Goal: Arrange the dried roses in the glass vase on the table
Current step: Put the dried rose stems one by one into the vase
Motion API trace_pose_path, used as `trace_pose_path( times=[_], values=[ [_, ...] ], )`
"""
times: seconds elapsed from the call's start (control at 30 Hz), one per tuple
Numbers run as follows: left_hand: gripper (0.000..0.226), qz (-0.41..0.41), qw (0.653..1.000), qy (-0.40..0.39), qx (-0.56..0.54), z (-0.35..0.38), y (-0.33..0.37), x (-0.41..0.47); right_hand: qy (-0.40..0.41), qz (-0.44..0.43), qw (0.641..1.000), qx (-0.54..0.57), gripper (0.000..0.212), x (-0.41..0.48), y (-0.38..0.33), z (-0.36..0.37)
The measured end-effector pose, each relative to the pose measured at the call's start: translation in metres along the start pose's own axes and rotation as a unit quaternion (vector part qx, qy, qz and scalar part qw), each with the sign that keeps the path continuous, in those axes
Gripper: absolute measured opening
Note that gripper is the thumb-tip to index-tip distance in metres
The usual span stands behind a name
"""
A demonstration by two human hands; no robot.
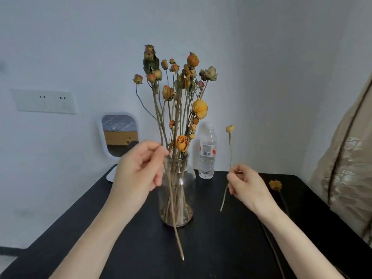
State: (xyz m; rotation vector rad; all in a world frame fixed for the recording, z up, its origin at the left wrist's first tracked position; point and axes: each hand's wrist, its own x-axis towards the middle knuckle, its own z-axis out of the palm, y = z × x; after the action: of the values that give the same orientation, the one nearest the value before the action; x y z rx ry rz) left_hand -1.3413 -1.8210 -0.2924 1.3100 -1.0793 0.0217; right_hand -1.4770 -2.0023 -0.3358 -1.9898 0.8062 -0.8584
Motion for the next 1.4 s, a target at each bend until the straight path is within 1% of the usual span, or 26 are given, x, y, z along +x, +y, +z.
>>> trace_pose_path(
  times=[0.03, 0.13, 0.23, 0.37, 0.47, 0.53, 0.67, 0.9, 1.1, 1.17, 1.27, 1.3, 1.4],
  values=[
    [0.022, 0.021, 0.999, 0.039, 0.007, -0.011, 0.006, 0.006, -0.006, -0.007, 1.000, 0.004, 0.013, 0.000, -0.009, 0.005],
    [0.023, 0.074, 0.991, 0.112, 0.021, -0.024, 0.012, 0.024, -0.008, -0.027, 1.000, 0.012, 0.013, 0.003, -0.019, 0.011],
    [0.022, 0.109, 0.978, 0.169, 0.048, -0.034, 0.017, 0.036, -0.002, -0.044, 0.999, 0.023, 0.013, 0.004, -0.030, 0.016],
    [0.021, 0.126, 0.967, 0.212, 0.057, -0.037, 0.017, 0.046, 0.009, -0.054, 0.998, 0.039, 0.016, 0.006, -0.038, 0.020],
    [0.021, 0.135, 0.964, 0.223, 0.060, -0.035, 0.015, 0.053, 0.008, -0.055, 0.998, 0.041, 0.016, 0.007, -0.041, 0.021],
    [0.021, 0.146, 0.962, 0.221, 0.069, -0.031, 0.013, 0.058, 0.012, -0.055, 0.997, 0.045, 0.016, 0.009, -0.044, 0.021],
    [0.012, 0.144, 0.964, 0.204, 0.087, -0.021, 0.004, 0.068, 0.023, -0.067, 0.995, 0.066, 0.019, 0.015, -0.052, 0.023],
    [0.013, 0.125, 0.972, 0.166, 0.109, -0.013, -0.010, 0.074, 0.024, -0.083, 0.993, 0.086, 0.019, 0.023, -0.059, 0.027],
    [0.012, 0.152, 0.968, 0.155, 0.124, -0.014, -0.007, 0.080, 0.022, -0.087, 0.992, 0.087, 0.020, 0.027, -0.057, 0.030],
    [0.011, 0.145, 0.973, 0.127, 0.130, -0.013, -0.008, 0.083, 0.017, -0.088, 0.992, 0.090, 0.020, 0.028, -0.056, 0.031],
    [0.007, 0.113, 0.977, 0.053, 0.174, -0.006, -0.014, 0.083, 0.019, -0.094, 0.992, 0.086, 0.018, 0.030, -0.056, 0.033],
    [0.006, 0.104, 0.977, 0.041, 0.180, -0.003, -0.018, 0.081, 0.022, -0.097, 0.991, 0.084, 0.017, 0.031, -0.056, 0.033],
    [0.006, 0.090, 0.978, 0.036, 0.185, 0.004, -0.027, 0.077, 0.032, -0.111, 0.990, 0.086, 0.017, 0.033, -0.058, 0.033]
  ],
)
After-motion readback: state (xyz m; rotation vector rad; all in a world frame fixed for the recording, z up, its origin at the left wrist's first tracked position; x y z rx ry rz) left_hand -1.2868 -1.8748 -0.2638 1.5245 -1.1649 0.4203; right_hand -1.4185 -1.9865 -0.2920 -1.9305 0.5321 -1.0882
